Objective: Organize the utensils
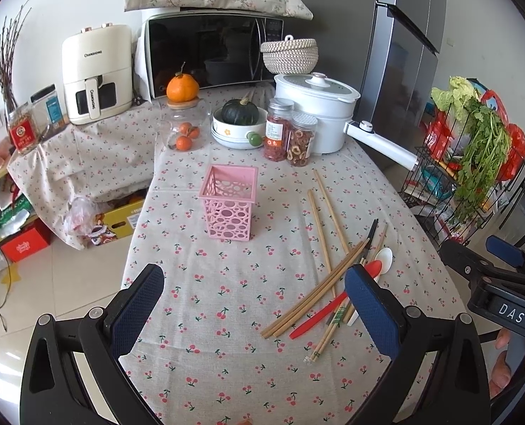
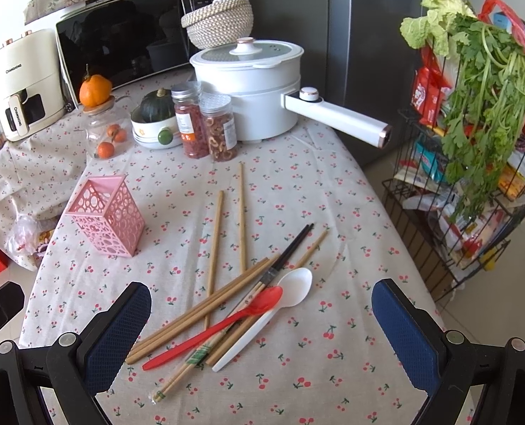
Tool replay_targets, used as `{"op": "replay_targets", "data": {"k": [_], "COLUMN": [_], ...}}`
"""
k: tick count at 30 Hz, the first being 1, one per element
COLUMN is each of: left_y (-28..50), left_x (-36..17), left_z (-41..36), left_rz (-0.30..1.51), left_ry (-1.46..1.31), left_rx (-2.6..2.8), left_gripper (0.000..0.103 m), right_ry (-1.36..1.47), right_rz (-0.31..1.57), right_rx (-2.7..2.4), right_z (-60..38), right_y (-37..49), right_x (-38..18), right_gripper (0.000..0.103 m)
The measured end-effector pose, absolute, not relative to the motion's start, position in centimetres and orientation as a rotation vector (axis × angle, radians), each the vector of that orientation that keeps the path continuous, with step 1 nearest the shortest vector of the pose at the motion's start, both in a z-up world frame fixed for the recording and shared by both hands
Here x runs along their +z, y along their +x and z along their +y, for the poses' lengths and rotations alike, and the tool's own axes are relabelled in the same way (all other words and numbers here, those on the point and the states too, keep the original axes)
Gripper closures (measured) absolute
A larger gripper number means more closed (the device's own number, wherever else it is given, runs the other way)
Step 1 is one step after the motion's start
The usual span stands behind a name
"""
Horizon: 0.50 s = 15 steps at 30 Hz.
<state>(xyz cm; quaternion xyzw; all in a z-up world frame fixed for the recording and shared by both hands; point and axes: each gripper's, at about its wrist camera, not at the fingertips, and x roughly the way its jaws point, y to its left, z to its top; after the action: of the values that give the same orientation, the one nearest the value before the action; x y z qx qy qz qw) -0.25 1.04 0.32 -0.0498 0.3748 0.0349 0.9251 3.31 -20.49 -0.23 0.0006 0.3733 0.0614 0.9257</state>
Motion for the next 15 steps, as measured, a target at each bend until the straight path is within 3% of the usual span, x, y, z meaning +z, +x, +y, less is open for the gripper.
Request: {"op": "replay_targets", "data": {"k": [15], "left_y": [-0.40], "left_x": [0.33], "left_z": [0.93], "left_rz": [0.764], "left_ry": [-0.096], "left_rx": [0.076], "left_gripper": [0.000], "right_ry": [0.003], "right_rz": [0.768], "right_rx": [0.128], "right_z": [-20.47], "right_y": [3.31], "right_x": [-0.20], "right_gripper": [0.001]}}
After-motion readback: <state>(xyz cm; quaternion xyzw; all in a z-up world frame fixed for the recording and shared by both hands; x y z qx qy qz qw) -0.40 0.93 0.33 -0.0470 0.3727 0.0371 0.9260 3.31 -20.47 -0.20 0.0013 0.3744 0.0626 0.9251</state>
